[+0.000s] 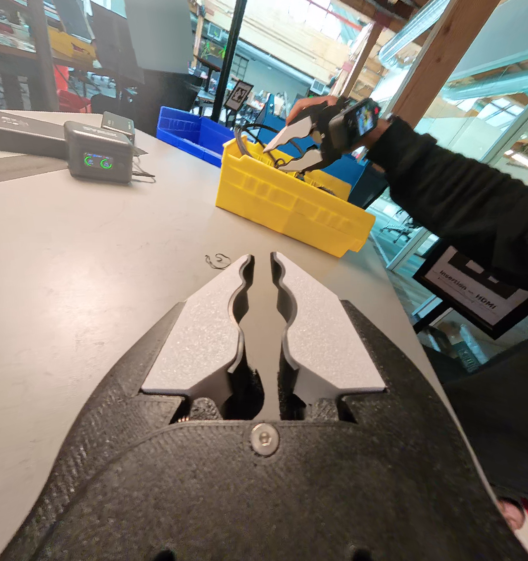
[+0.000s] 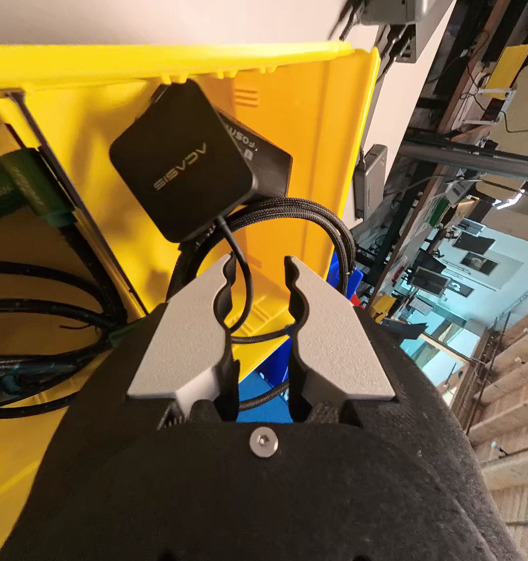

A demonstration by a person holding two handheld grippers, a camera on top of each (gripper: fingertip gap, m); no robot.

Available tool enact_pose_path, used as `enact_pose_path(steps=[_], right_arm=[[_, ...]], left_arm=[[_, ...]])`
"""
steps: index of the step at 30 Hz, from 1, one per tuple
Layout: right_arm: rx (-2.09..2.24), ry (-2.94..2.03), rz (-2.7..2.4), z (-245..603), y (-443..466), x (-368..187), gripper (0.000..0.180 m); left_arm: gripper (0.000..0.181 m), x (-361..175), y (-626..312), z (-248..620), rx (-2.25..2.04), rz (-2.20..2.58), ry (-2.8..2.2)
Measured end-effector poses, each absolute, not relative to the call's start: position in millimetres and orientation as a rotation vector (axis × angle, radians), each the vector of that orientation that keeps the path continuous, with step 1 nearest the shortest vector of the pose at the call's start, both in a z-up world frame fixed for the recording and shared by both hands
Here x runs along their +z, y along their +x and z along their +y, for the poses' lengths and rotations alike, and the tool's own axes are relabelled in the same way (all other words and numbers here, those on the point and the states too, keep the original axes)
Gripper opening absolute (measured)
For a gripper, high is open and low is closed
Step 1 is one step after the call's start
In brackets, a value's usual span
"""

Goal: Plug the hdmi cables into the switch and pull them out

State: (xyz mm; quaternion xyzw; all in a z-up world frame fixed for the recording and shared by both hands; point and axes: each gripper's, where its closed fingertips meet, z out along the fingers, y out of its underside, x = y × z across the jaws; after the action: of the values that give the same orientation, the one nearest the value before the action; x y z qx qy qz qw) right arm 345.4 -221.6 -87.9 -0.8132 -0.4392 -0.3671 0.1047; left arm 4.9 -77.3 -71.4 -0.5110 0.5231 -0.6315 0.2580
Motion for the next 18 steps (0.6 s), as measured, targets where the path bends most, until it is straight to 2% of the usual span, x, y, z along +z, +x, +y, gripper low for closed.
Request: enact_pose_path(steps=[3,8,14,18], right_arm=[[-1.155,-2.424,-1.241,-227,348,-83,0.036],[-1.217,-2.435,-1.081,-234,342,-69,0.038],[-1.300,-2.321,-0.802,-240,323,-34,0.038],[-1.130,-2.171,-0.333,-262,295,-8,0.037]], left_arm=[[0.023,-85,10,-70,-1.548,1.449,-1.439],[0.055,-116,15,-40,-1.130,1.447,-1.535],[0.064,-123,0,-18,-0.842,1.379,-1.553],[0.069,-124,-25,-15,-0.736,1.320,-1.590]])
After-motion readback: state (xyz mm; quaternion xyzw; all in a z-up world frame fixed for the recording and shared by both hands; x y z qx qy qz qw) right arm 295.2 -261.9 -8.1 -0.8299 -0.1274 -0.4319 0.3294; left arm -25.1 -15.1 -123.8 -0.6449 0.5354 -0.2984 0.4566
